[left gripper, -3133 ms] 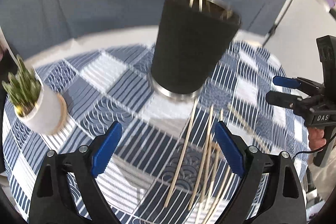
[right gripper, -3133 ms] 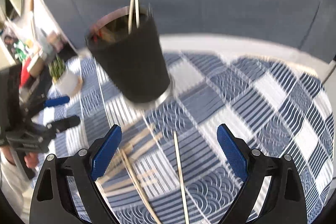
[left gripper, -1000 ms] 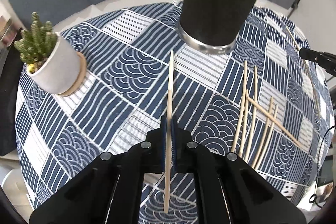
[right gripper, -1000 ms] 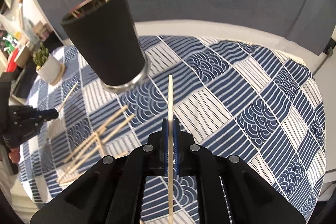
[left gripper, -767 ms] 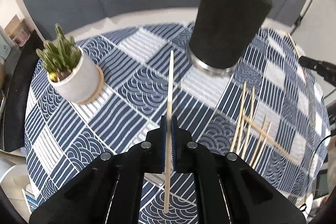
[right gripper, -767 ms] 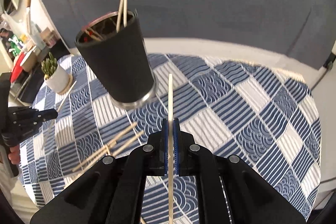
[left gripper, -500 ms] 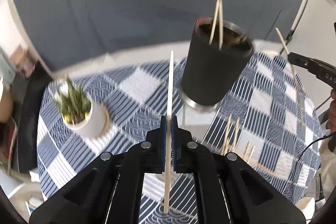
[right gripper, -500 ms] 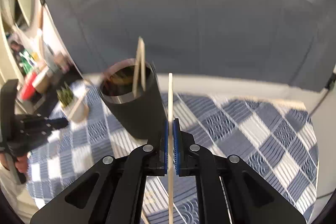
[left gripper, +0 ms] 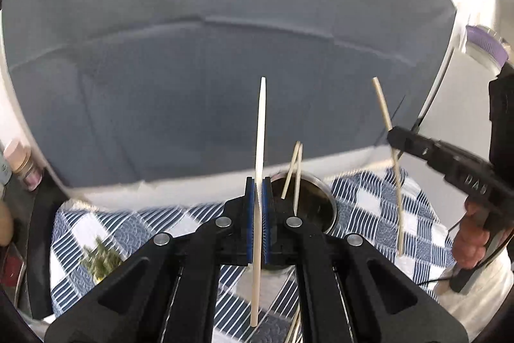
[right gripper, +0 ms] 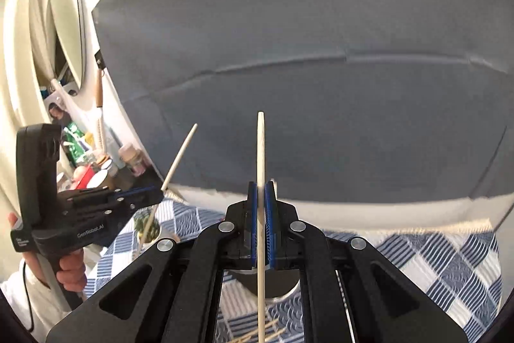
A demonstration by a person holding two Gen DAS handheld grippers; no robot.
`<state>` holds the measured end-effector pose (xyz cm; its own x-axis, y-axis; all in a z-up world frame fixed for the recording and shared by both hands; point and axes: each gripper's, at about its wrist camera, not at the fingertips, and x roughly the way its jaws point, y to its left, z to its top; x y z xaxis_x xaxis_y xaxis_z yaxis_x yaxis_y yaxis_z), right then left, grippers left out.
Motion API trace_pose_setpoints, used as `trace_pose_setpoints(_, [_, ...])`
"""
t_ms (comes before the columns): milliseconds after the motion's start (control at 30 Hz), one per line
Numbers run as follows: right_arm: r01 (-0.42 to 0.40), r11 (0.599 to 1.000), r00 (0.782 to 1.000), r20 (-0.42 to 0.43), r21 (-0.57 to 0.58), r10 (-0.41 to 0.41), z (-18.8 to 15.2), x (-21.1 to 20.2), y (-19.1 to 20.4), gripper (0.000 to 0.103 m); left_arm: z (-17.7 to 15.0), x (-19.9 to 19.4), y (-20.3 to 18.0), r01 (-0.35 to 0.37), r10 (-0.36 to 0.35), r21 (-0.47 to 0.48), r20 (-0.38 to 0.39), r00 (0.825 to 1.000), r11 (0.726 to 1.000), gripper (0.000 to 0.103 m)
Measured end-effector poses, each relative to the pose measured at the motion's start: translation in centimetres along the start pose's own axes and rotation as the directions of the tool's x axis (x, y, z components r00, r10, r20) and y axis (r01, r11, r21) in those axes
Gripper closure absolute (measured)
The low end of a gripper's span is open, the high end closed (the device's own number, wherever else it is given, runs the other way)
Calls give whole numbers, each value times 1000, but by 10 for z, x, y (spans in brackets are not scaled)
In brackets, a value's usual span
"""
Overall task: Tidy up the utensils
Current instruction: 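Lift both sticks upright and carry them above the black cup, then drop both sticks into the black cup by opening both tools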
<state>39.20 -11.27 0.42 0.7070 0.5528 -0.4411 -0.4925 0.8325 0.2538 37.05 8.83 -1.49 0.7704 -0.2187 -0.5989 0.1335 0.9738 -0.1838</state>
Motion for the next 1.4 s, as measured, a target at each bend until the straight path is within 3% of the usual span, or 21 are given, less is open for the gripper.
trace_pose_setpoints(700, [2,997,994,110,81,-11,27,70,-14,98,31,84,7,191,-179,-99,111,977,977,98])
trace_pose_setpoints(967, [12,998,1000,25,69,-13,2,90,-18,98,13,104,8,173,-158,-105,136,978,979,98])
trace_pose_setpoints(1133, [26,998,1000,-18,56,-25,-13,89,-19,98,-5,109,13,211,-189,-146,149,971,967,98])
trace_pose_setpoints(1400, [33,999,998,-52,40,-31,-25,79,-20,95,-17,93,13,238,-220,-117,150,964,964,98])
